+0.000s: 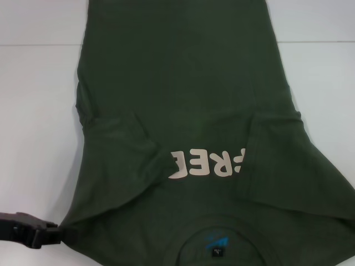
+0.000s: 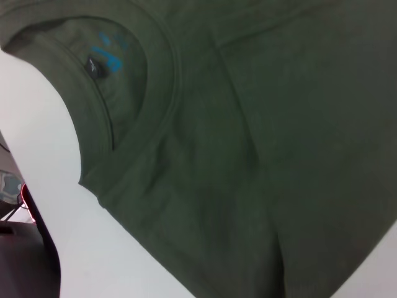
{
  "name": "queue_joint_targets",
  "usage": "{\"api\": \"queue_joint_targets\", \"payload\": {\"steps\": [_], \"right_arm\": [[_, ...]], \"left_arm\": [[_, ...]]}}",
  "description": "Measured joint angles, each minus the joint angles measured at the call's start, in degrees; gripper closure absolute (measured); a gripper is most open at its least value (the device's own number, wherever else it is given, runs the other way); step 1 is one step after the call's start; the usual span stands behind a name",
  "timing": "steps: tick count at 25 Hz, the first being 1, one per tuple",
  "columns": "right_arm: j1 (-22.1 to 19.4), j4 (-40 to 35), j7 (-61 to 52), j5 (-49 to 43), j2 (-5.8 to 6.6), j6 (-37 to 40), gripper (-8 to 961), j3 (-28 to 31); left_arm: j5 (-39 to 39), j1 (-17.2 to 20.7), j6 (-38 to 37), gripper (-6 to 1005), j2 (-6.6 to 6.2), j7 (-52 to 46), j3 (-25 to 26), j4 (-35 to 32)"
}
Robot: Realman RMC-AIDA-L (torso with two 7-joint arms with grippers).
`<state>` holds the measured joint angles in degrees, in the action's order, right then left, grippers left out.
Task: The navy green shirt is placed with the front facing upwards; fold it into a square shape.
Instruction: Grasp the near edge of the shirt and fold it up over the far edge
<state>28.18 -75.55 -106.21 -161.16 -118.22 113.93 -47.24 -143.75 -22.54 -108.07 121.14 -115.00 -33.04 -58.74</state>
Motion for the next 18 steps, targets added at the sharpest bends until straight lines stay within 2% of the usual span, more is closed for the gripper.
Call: {"api": "queue_joint_targets", "payload": {"steps": [2,12,18], "right_arm": [[-0.22,-0.54,0.98,1.41,0.02,-0.08,911,0.81],[0.17,-2.61,4.30,11.69,2.83,-0.31,910,8.46],[0.72,-2.43,4.77,17.46,3.19,-3.91,909,11.90]], "left_arm": [[-0.07,-0.11,-0.23,953,-0.10,-0.18,0.72,-0.58],[1.84,-3.64,-0.15,954,-2.04,0.07,7.32,0.73],[4.54,-6.35,2.95,954,-2.64,-0.14,9.49,1.14]]}}
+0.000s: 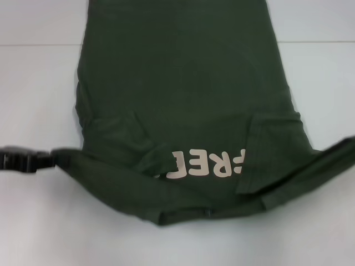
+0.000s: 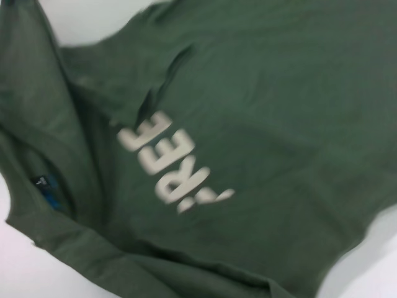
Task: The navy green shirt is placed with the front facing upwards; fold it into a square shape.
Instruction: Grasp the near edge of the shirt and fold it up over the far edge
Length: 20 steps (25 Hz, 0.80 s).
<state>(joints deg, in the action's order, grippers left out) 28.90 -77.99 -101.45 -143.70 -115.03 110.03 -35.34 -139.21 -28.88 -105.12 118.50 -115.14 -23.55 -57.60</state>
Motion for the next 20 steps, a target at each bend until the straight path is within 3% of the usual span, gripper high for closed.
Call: {"api": "queue_joint_targets", "payload": {"steps": [8,20], "right_arm": [[0.31,2.87,-0.53,3.90,-1.51,-11.30,908,1.37],[1.18,13.09,2.32,11.76,-2.05,-29.94,907,0.73]], "left_arm": [[5.46,-3.10,12.40,953,0.13,0.75,-0.48,3.12],[7.09,-8.10,30.97,954,1.72,5.60,-2.53,9.18]]}}
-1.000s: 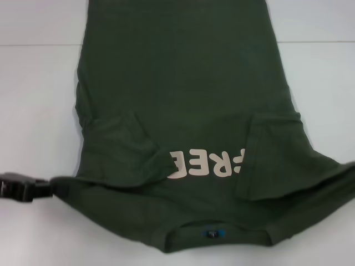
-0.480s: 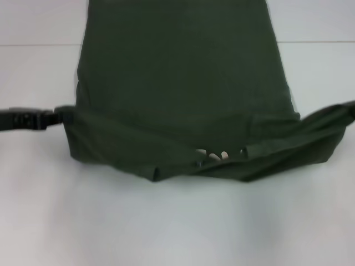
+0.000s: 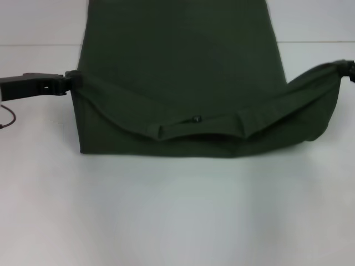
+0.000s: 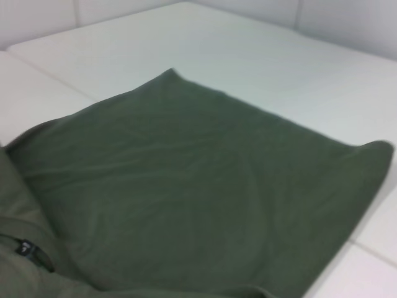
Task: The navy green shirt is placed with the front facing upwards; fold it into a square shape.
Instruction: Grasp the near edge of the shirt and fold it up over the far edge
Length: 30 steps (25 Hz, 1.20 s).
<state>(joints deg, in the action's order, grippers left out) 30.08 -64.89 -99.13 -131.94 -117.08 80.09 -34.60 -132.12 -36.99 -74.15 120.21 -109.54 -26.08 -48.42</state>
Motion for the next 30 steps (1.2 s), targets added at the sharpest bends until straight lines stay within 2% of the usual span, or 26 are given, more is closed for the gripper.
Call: {"api": "queue_joint_targets", "payload": {"steps": [7,13,20,30], "right_arm": [[1.47,6.17,6.43,3.20,-0.45,-9.38,906,-0.13],[2.91,9.42,12.32,6.50,-0.64,-14.44,905,-0.12],[5.19,12.69,19.48,7.52,-1.57,-20.20,905,-0.11],[7.17,17.63,31.32,11.64,-2.17,-27.17,904,-0.11]], "left_arm": [[1.05,-1.12,9.47,954,1.18,0.60,-4.46,1.04],[4.62,-1.35,14.17,953,1.60,2.49,-5.76,1.32],[7.67,-1.38,18.93,954,2.14,4.38,-8.29,1.83],[8.12,-2.20,24.83,953,2.92,5.36,-11.27,1.98]]}}
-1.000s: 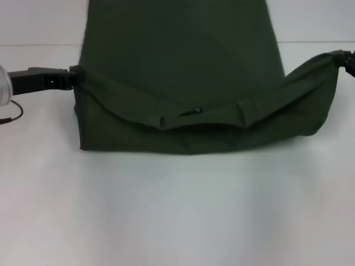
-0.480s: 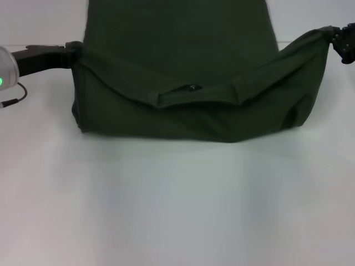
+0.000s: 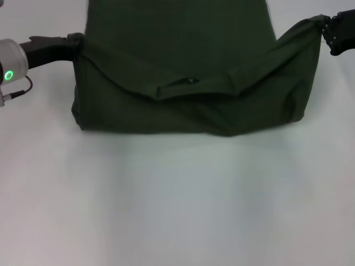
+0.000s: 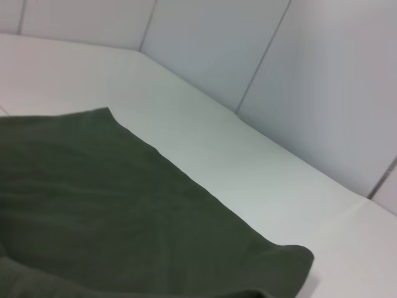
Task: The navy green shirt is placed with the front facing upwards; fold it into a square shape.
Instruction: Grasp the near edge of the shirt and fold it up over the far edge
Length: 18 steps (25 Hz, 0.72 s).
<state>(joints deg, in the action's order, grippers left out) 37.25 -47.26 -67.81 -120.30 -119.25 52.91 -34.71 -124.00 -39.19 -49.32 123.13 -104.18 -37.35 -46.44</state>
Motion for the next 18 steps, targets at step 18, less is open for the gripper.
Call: {"api": "queue_joint_targets", "payload": {"steps": [18], "right_arm": [[2.35,4.71,3.03,1.33,0.48,-7.01,901,0.12]], "left_arm": [[-0.01,-1.47,9.62,954,-0.24,0.12,-3.91,3.44]]}}
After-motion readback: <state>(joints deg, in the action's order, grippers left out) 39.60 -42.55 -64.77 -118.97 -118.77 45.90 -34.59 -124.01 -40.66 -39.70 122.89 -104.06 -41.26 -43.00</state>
